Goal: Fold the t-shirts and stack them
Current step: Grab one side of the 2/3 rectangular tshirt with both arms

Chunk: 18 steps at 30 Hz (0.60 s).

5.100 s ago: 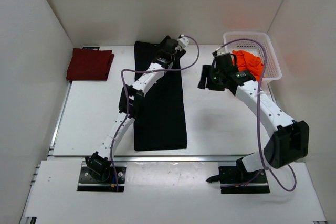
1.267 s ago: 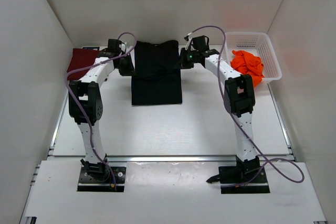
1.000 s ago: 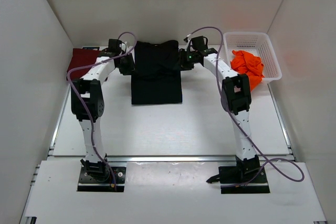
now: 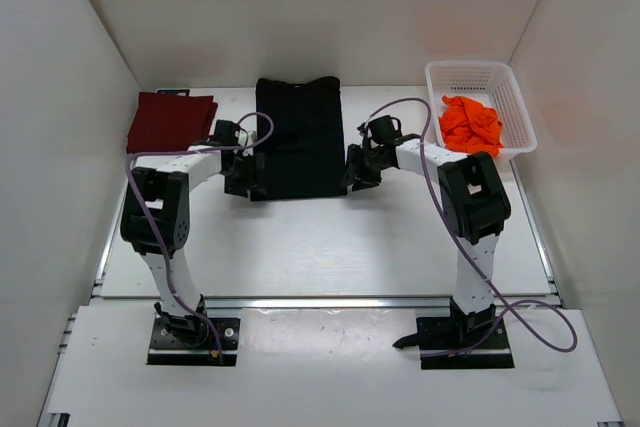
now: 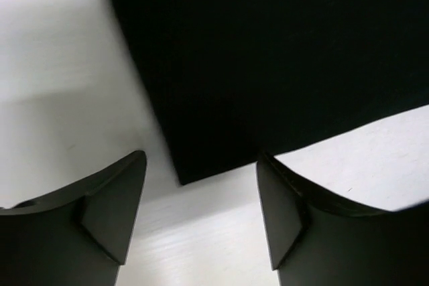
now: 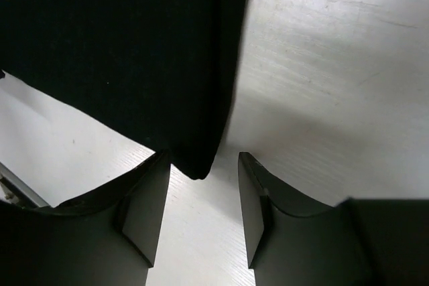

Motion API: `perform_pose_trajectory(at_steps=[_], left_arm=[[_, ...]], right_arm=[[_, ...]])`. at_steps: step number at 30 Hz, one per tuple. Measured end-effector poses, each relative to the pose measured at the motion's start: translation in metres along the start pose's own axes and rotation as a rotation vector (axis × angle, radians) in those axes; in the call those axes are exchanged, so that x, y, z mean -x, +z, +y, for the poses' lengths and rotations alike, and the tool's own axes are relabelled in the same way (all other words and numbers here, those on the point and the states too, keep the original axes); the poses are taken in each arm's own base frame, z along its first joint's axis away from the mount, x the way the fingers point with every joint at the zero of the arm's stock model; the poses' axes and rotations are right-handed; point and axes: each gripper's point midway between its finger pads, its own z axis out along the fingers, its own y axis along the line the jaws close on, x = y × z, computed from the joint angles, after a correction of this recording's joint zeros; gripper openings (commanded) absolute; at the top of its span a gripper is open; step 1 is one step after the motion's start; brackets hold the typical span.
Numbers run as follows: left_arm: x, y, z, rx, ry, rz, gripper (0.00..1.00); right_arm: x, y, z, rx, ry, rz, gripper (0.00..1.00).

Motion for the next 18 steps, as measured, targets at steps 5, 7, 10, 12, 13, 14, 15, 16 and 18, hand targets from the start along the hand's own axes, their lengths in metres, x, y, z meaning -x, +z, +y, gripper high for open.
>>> perform_pose_trajectory(at_steps=[5,7,10,12,13,14,15,16,18], left_arm=[[0.000,0.010,-0.020,-0.033,0.016,-0.003,0.51],[-0.001,0.014,-0.024,-0.051,0.009,0.000,0.26],[-0.004,0.017,-0.023,-0.064,0.001,0.013,0.06],[-0.005,0.016,-0.023,-0.076,-0.004,0.017,0.04],[-0.006,0.016,-0.023,-0.079,-0.003,0.019,0.03],[-0.008,0.015,-0.023,-0.081,0.002,0.022,0.03],[-0.012,0.013,-0.022,-0.081,0.007,0.028,0.03],[-0.019,0.009,-0.022,-0.079,0.013,0.043,0.04],[-0.044,-0.002,-0.023,-0.083,0.028,0.083,0.05]], right_arm=[[-0.011,0.006,0.004,0.000,-0.001,0.028,0.06],[-0.016,0.008,0.006,0.002,0.002,0.037,0.00],[-0.020,0.010,0.007,0.011,0.019,0.048,0.00],[-0.024,0.011,0.008,0.024,0.026,0.053,0.00],[-0.027,0.011,0.008,0.035,0.032,0.057,0.00],[-0.030,0.010,0.008,0.044,0.035,0.051,0.00],[-0.035,0.006,0.007,0.045,0.040,0.048,0.00],[-0.045,0.000,0.006,0.043,0.045,0.053,0.00],[-0.073,-0.015,0.006,0.040,0.054,0.074,0.00]])
